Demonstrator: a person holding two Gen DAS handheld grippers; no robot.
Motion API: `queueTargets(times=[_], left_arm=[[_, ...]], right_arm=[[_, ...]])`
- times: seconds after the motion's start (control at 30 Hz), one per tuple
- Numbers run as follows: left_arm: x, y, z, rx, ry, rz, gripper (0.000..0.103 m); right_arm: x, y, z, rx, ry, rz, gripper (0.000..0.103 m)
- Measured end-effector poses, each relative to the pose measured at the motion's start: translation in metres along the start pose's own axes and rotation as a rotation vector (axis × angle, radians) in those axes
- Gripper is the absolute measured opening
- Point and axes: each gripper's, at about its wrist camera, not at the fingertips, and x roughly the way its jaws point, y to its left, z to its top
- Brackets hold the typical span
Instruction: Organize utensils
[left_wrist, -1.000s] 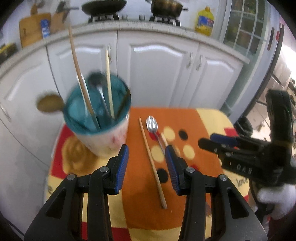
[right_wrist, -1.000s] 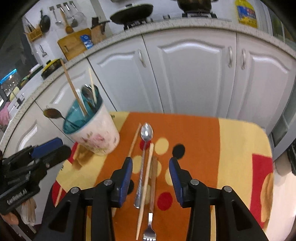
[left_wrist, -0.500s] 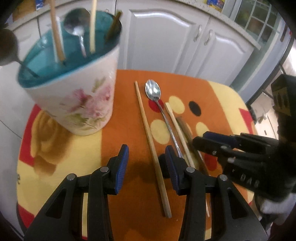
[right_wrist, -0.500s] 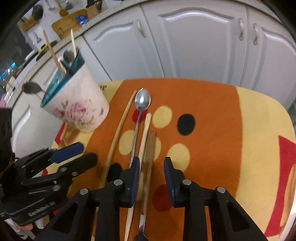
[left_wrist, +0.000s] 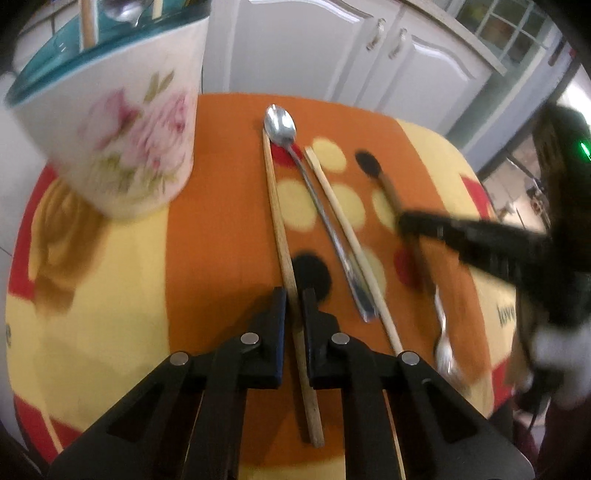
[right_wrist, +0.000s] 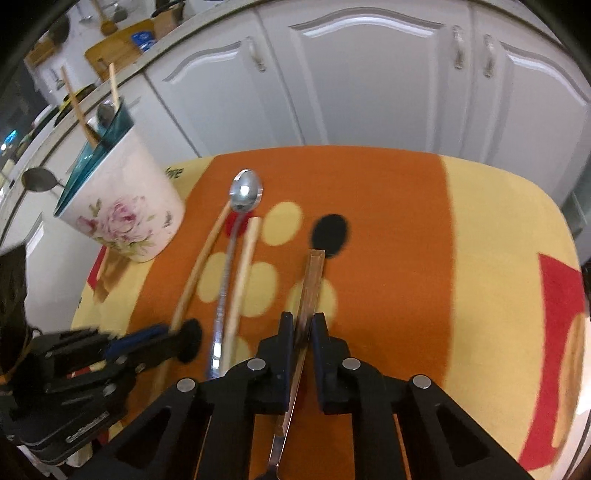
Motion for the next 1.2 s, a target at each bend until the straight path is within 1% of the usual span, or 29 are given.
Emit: queueTargets(times=[0.1,0.2,0.23,0.3,0.33,0.37,0.47,0.53,0.6,0.7,0.83,0.9,0.97,1.03,1.13,1.2], left_arm=[[-0.01,-0.003,-0.017,0.028,0.032,-0.01,0.006],[-0.015,-0.007,-0.027,0.051,0.053,-0.018,0.006],[-0.017,-0.008,-0.029,0.053,0.059,-0.017,0.006],[-0.019,-0.008,-0.028,0.057,0.059,-0.009,0.006],[-0.02,-0.008,-0.025,0.059,0.051,-0.004,0.007],[-0.022,-0.005,-0.021,0.057,0.041,0.002,0.007],[-0.023,-0.002,-0.004,0.045,0.011,0.023,0.01],[-0.02,-0.001,0.008,0.049,-0.011,0.045,0.019],[-0.013,-0.001,0.021,0.047,-0.025,0.065,0.022],[0.001,-0.003,0.039,0.051,-0.026,0.088,0.023],[0.018,-0.004,0.054,0.068,-0.014,0.118,0.023],[0.023,-0.006,0.06,0.072,-0.027,0.123,0.023],[0.028,-0.006,0.065,0.062,-0.009,0.102,0.023],[0.033,-0.006,0.067,0.045,0.012,0.084,0.023],[0.026,-0.006,0.066,0.048,0.014,0.046,0.023],[0.027,-0.01,0.067,0.066,0.019,0.04,0.023]], right_arm=[[-0.002,-0.007,0.0,0.011,0.016,0.005,0.009],[-0.002,-0.013,0.001,0.034,0.025,0.023,0.009],[-0.002,-0.013,0.001,0.036,0.025,0.023,0.011],[-0.004,-0.013,0.003,0.039,0.013,0.014,0.023],[-0.005,-0.013,0.005,0.041,0.007,0.017,0.032],[-0.003,-0.012,0.009,0.042,0.007,0.02,0.033],[0.0,-0.008,0.013,0.017,0.019,0.01,0.033],[0.004,-0.003,0.018,-0.005,0.023,0.006,0.033],[0.007,-0.001,0.021,-0.02,0.026,-0.002,0.033],[0.012,-0.003,0.026,-0.023,0.032,-0.016,0.032],[0.017,-0.004,0.03,-0.02,0.03,-0.014,0.026],[0.018,-0.005,0.031,-0.03,0.026,-0.016,0.023],[0.019,-0.005,0.032,-0.036,0.023,-0.014,0.018],[0.021,-0.005,0.032,-0.034,0.022,-0.01,0.016],[0.017,-0.006,0.031,-0.025,0.021,0.0,0.016],[0.017,-0.006,0.031,-0.021,0.023,0.011,0.016]])
